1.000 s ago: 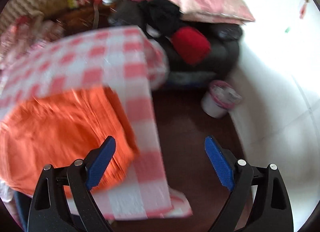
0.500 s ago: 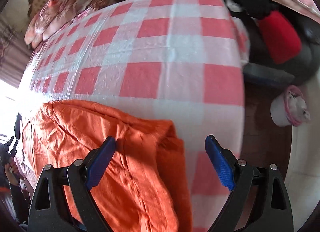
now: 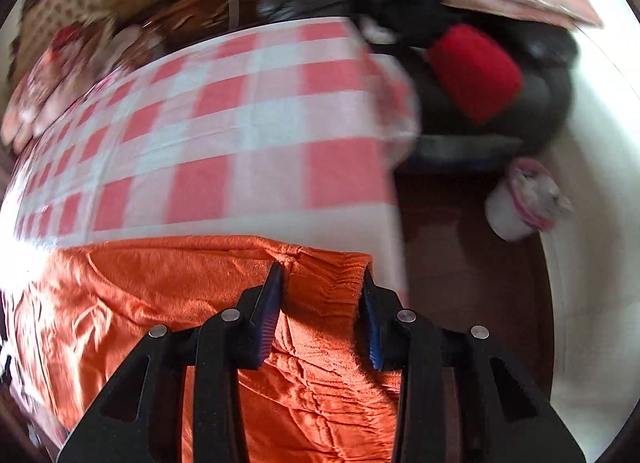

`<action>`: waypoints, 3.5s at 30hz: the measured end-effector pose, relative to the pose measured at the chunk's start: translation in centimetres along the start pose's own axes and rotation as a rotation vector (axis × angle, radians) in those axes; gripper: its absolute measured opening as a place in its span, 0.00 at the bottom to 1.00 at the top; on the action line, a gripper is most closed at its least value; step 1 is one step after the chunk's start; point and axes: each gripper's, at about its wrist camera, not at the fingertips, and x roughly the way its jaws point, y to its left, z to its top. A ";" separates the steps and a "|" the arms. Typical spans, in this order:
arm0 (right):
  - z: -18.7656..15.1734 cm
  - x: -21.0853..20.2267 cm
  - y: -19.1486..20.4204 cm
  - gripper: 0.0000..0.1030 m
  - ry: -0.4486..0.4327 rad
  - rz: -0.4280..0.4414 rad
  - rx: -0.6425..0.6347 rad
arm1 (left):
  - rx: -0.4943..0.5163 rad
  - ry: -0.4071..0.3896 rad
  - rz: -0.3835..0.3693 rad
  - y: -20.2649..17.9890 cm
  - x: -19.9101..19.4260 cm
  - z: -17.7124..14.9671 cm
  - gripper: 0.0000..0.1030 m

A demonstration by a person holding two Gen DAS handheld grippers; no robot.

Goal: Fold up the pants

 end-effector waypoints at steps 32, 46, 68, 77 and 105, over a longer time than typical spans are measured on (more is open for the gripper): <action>-14.5 -3.2 12.2 0.84 -0.048 -0.082 -0.137 | 0.193 0.137 -0.095 -4.4 2.4 3.7 0.16; -16.2 -5.3 13.9 0.84 0.002 -0.051 -0.217 | 0.123 0.104 0.008 -0.1 4.6 7.1 0.34; -23.3 -7.5 22.3 0.21 -0.133 0.020 -0.527 | 0.762 0.485 -0.444 -27.3 6.3 -22.9 0.38; -21.0 -8.1 19.4 0.03 -0.045 0.226 -0.328 | 1.265 0.268 -0.199 -29.5 6.1 -27.4 0.36; -21.7 -8.4 14.2 0.70 0.121 0.620 0.052 | 1.645 0.044 -0.087 -32.9 5.6 -30.4 0.03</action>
